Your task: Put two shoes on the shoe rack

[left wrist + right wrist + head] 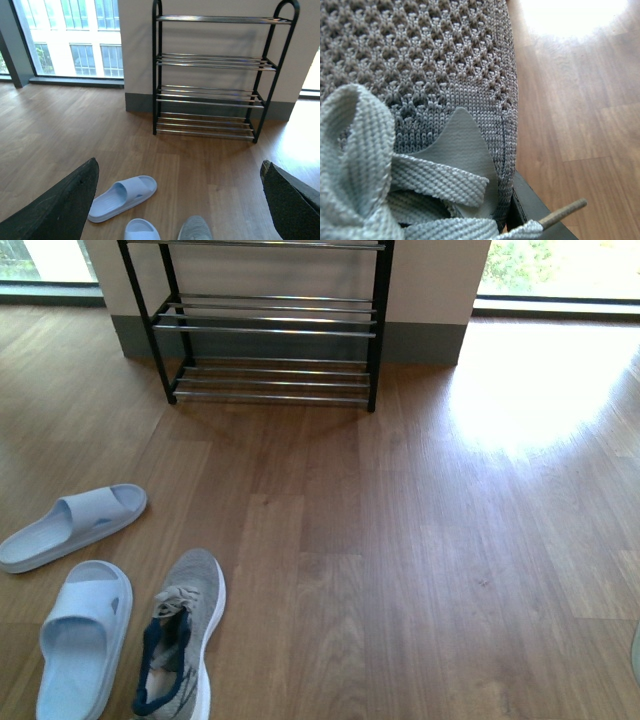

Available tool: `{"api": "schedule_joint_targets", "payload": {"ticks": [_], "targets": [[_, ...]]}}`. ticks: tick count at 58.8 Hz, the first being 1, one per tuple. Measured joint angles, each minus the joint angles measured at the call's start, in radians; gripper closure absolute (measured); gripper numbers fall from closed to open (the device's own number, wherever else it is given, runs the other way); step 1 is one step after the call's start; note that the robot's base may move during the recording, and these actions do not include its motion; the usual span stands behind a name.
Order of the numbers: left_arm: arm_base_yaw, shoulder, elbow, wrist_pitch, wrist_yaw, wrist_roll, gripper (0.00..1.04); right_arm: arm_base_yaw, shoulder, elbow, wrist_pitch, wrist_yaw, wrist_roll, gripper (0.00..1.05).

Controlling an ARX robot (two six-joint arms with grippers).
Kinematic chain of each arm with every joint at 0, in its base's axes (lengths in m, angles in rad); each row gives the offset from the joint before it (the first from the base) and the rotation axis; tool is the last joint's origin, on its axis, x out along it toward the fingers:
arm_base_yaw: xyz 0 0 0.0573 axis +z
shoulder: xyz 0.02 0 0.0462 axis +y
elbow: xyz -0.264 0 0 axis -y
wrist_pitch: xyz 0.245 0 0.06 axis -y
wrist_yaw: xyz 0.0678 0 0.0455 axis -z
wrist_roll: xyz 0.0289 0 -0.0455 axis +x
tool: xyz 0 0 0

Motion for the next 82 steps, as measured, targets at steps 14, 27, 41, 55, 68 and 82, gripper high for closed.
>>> {"api": "schedule_joint_targets", "payload": {"ticks": [14,27,41,55,68,82], "targets": [[0.0,0.0,0.0,0.0,-0.002,0.0,0.09,-0.003,0.0,-0.001,0.0,-0.003,0.005,1.01],[0.0,0.0,0.0,0.0,-0.005,0.0,0.09,-0.001,0.0,-0.001,0.0,-0.004,0.006,1.01],[0.0,0.0,0.0,0.0,-0.005,0.0,0.09,0.0,0.0,-0.001,0.0,-0.004,0.006,1.01],[-0.073,0.247,0.051,-0.019,-0.225,-0.158,0.09,0.0,0.0,-0.001,0.0,-0.004,0.006,1.01],[-0.028,0.838,0.125,0.363,-0.047,-0.098,0.09,0.0,0.0,-0.001,0.0,-0.004,0.006,1.01],[0.0,1.441,0.237,0.665,0.029,0.005,0.09,0.0,0.0,-0.001,0.0,-0.004,0.006,1.01]]}}
